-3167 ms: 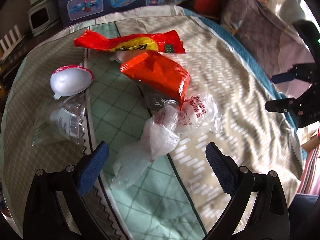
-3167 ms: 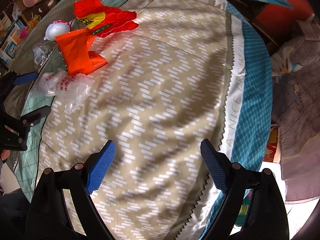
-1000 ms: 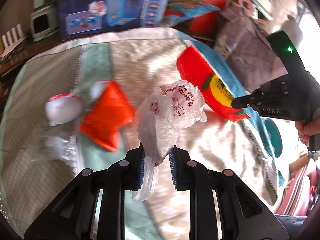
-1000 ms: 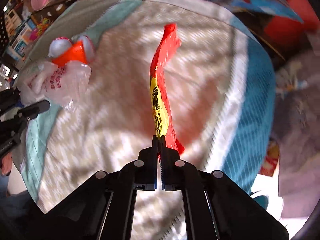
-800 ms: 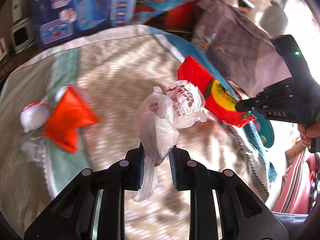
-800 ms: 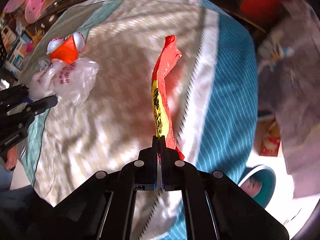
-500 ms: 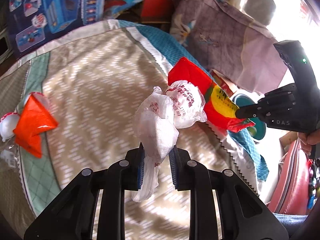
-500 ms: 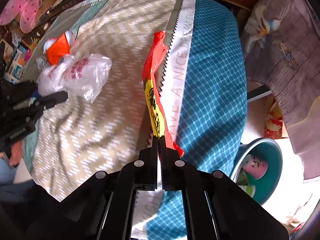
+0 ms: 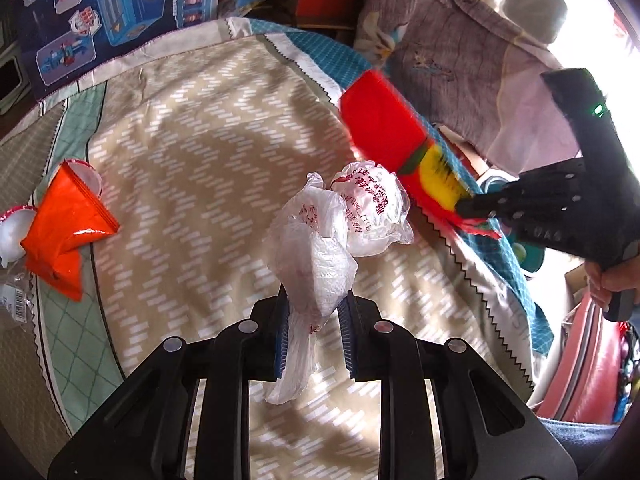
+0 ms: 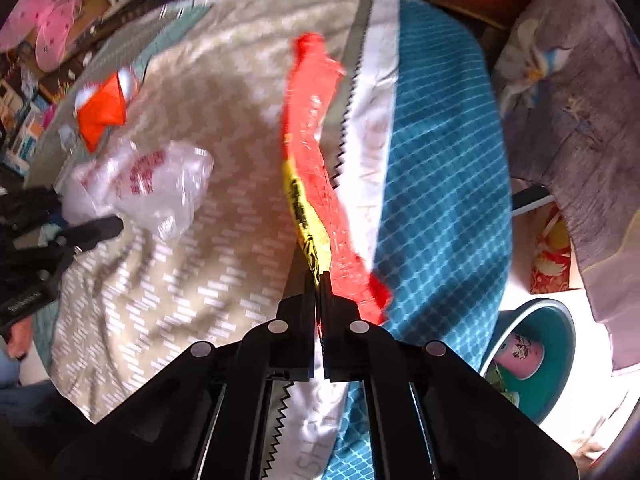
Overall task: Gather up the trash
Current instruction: 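Carry the plastic bags and red wrapper over the teal bucket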
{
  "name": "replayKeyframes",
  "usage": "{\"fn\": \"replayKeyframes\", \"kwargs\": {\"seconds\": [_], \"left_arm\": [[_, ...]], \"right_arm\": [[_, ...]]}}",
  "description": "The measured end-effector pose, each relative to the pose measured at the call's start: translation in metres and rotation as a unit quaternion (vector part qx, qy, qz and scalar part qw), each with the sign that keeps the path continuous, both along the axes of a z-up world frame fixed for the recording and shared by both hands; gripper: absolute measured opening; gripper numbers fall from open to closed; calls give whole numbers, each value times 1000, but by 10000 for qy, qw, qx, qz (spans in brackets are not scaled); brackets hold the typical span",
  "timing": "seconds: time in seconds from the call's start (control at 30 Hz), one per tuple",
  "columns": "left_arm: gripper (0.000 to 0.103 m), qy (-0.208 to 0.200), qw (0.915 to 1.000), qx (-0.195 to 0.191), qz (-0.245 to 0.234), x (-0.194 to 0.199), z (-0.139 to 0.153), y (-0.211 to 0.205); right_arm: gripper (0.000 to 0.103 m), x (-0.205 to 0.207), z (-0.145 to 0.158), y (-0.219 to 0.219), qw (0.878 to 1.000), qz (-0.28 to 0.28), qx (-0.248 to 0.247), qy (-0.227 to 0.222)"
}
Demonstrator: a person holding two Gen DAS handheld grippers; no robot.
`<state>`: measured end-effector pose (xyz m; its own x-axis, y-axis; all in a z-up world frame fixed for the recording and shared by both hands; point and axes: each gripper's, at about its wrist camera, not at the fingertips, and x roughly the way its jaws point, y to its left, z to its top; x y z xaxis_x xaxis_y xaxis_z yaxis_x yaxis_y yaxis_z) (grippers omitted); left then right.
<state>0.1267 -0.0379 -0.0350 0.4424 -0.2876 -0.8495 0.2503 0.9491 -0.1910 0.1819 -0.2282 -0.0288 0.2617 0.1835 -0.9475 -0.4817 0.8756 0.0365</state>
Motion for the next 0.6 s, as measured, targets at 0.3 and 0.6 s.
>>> {"fn": "replayKeyframes", "kwargs": {"seconds": [0.3,0.6], "left_arm": [[22,-97,9989,-15,-460,4,15,-59],[22,-23,9874,114,-1577,8,12,-193]], "right_arm": [[2,-21,46,-87,9975,-576,235,-330],[2,-69,48,-244,9838,-1747,169,-365]]}}
